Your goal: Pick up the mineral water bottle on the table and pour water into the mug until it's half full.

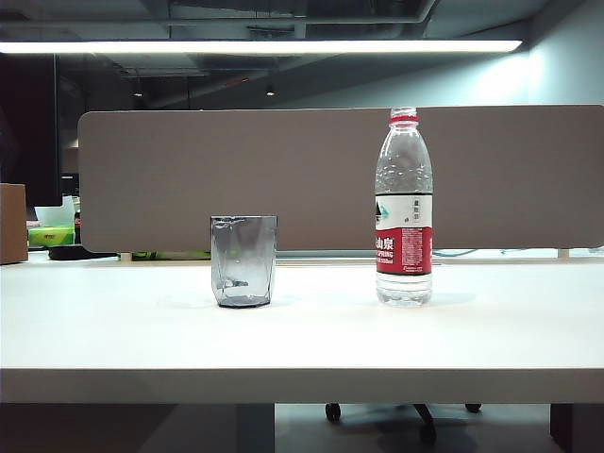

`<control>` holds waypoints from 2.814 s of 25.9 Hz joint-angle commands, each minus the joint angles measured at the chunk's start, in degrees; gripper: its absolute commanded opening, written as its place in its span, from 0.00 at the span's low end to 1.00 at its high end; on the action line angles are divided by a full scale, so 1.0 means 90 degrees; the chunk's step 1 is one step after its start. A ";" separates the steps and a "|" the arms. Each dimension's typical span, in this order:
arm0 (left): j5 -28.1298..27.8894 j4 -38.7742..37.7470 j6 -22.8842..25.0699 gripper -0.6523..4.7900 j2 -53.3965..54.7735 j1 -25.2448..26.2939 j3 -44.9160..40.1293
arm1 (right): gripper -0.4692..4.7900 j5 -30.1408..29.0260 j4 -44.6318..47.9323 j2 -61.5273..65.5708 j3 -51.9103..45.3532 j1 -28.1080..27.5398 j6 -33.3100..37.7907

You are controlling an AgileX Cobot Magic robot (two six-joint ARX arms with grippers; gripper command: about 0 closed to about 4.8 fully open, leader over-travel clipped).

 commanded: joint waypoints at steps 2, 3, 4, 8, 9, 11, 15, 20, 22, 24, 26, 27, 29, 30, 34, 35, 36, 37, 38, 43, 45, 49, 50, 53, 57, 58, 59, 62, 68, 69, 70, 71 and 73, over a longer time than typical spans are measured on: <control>0.0022 0.0078 0.0024 0.11 0.0000 -0.0005 0.0022 | 0.09 -0.0005 0.0068 -0.0002 -0.0015 0.0010 0.0024; 0.0027 0.0075 0.0024 0.11 0.0000 -0.0005 0.0022 | 0.09 -0.0012 0.0066 -0.0002 -0.0015 0.0010 0.0027; 0.0024 0.0075 0.0024 0.11 0.0000 -0.0005 0.0022 | 0.09 -0.0012 0.0066 -0.0002 -0.0015 0.0010 0.0027; 0.0029 0.0078 -0.0092 0.11 0.0000 -0.0005 0.0032 | 0.09 0.0000 0.0160 -0.0002 0.0005 0.0002 0.0204; 0.0163 0.0114 -0.0855 0.11 0.0000 -0.0007 0.0136 | 0.09 -0.0017 0.0410 -0.0005 0.0151 0.0005 0.0498; 0.0731 0.0134 -0.2176 0.11 0.0000 -0.0007 0.0636 | 0.09 -0.0017 0.0483 -0.0002 0.0760 0.0010 0.1134; 0.2273 -0.0192 -0.2484 0.11 0.0051 -0.0007 0.1957 | 0.09 -0.0726 -0.0423 0.0080 0.2402 0.0010 0.1236; 0.2863 -0.1938 -0.1370 0.11 0.0702 -0.0007 0.3169 | 0.17 -0.2035 -0.1831 0.0874 0.3662 0.0007 0.1173; 0.2883 -0.2314 -0.0743 0.11 0.1095 -0.0007 0.3419 | 0.23 -0.2200 -0.1967 0.1270 0.3859 0.0010 0.0809; 0.3162 -0.2339 -0.0403 0.11 0.1362 -0.0007 0.3490 | 0.34 -0.2331 -0.1846 0.1537 0.3874 0.0015 0.0476; 0.3577 -0.2293 -0.0214 0.11 0.1559 -0.0007 0.3487 | 0.44 -0.2263 -0.1775 0.1792 0.3871 0.0019 -0.0002; 0.3626 -0.2300 -0.0165 0.11 0.1620 -0.0007 0.3485 | 0.44 -0.2191 -0.1724 0.1894 0.3857 0.0019 -0.0221; 0.3623 -0.2307 -0.0085 0.11 0.1661 -0.0007 0.3485 | 0.50 -0.2120 -0.1141 0.2256 0.3638 0.0056 -0.0391; 0.3616 -0.2283 -0.0073 0.11 0.1654 -0.0005 0.3487 | 0.55 -0.2140 -0.0777 0.2368 0.3492 0.0080 -0.0386; 0.3570 -0.2251 -0.0095 0.11 0.1651 -0.0005 0.3485 | 0.81 -0.2086 0.1525 0.3009 0.2565 0.0410 -0.0318; 0.3572 -0.2251 -0.0095 0.11 0.1651 -0.0005 0.3485 | 0.81 -0.1926 0.2013 0.3211 0.2373 0.0527 -0.0277; 0.3572 -0.2251 -0.0097 0.11 0.1651 -0.0005 0.3485 | 0.82 -0.1639 0.2545 0.3463 0.2159 0.0680 -0.0253; 0.3575 -0.2254 -0.0097 0.11 0.1651 -0.0005 0.3485 | 0.89 -0.1248 0.3322 0.3903 0.1889 0.0947 -0.0255; 0.3572 -0.2251 -0.0097 0.11 0.1651 -0.0005 0.3485 | 0.96 -0.1022 0.3988 0.4435 0.1756 0.1190 -0.0255; 0.3551 -0.2249 -0.0097 0.11 0.1651 -0.0002 0.3485 | 1.00 -0.0476 0.6637 0.7096 0.1753 0.1717 -0.0338; 0.3502 -0.2249 -0.0097 0.11 0.1637 -0.0005 0.3485 | 1.00 -0.0469 0.7660 0.8024 0.1807 0.1717 -0.0333; 0.3502 -0.2242 -0.0097 0.11 0.1639 -0.0002 0.3485 | 1.00 -0.0619 0.8947 0.9734 0.2259 0.1719 -0.0328; 0.3504 -0.2246 -0.0097 0.11 0.1639 -0.0005 0.3485 | 1.00 -0.0670 0.9141 1.0049 0.2395 0.1719 -0.0313; 0.3504 -0.2246 -0.0097 0.11 0.1639 -0.0005 0.3485 | 1.00 -0.0699 0.9539 1.0795 0.2851 0.1766 -0.0216; 0.3504 -0.2246 -0.0097 0.11 0.1639 -0.0005 0.3485 | 1.00 -0.0697 0.9525 1.1419 0.3415 0.1831 -0.0029; 0.3500 -0.2246 -0.0097 0.11 0.1639 -0.0005 0.3485 | 1.00 -0.0697 0.9520 1.1519 0.3529 0.1841 -0.0029; 0.3495 -0.2246 -0.0095 0.11 0.1639 -0.0002 0.3485 | 1.00 -0.0697 0.9508 1.1596 0.3616 0.1860 -0.0029; 0.3456 -0.2249 -0.0097 0.11 0.1637 -0.0002 0.3485 | 1.00 -0.0699 0.9284 1.1820 0.3903 0.1860 -0.0029; 0.3453 -0.2249 -0.0097 0.11 0.1637 -0.0002 0.3485 | 1.00 -0.0872 0.9041 1.2354 0.4461 0.1863 -0.0027; 0.3453 -0.2249 -0.0097 0.11 0.1637 -0.0002 0.3485 | 1.00 -0.0874 0.8978 1.2405 0.4532 0.1865 -0.0024; 0.3453 -0.2249 -0.0097 0.11 0.1637 -0.0002 0.3485 | 1.00 -0.0874 0.8935 1.2451 0.4590 0.1865 -0.0024; 0.3453 -0.2249 -0.0097 0.11 0.1637 -0.0002 0.3485 | 1.00 -0.0869 0.8903 1.2497 0.4658 0.1865 -0.0027; 0.3456 -0.2249 -0.0097 0.11 0.1637 -0.0002 0.3485 | 1.00 -0.0872 0.8879 1.2558 0.4772 0.1865 -0.0027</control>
